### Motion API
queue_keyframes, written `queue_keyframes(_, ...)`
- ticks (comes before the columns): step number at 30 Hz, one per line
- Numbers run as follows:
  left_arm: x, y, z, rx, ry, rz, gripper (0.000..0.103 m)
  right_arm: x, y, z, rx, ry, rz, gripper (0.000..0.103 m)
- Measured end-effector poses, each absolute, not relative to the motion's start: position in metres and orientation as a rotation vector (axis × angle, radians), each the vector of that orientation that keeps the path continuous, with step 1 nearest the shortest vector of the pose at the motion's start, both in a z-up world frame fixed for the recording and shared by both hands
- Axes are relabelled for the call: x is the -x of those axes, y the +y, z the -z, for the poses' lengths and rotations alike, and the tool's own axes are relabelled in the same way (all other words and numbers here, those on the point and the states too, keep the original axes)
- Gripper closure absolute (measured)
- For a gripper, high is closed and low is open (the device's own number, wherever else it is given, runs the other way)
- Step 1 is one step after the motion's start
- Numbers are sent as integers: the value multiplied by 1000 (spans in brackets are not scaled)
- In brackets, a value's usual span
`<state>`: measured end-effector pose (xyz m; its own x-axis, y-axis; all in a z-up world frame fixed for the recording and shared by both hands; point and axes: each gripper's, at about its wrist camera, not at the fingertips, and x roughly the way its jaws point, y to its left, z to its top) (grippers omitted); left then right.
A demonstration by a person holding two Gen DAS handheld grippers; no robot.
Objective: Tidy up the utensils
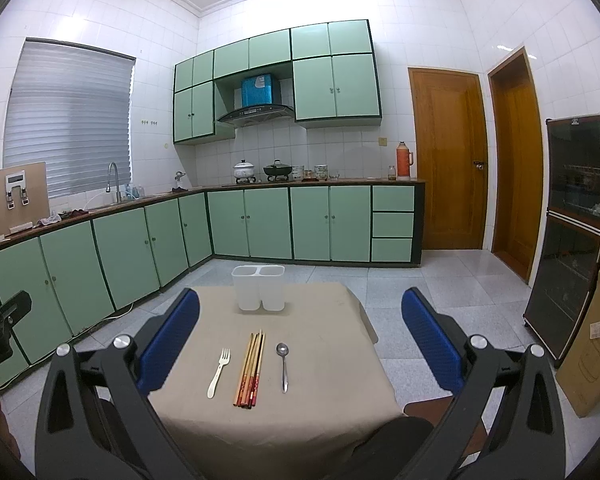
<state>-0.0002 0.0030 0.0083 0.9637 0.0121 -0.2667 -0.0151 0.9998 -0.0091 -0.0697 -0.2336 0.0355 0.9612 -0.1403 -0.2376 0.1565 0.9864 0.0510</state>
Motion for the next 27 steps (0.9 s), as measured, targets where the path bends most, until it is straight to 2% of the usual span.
queue_keyframes(27, 3, 3, -3, 11, 267, -20, 6, 69, -225, -40, -63, 240, 147, 5)
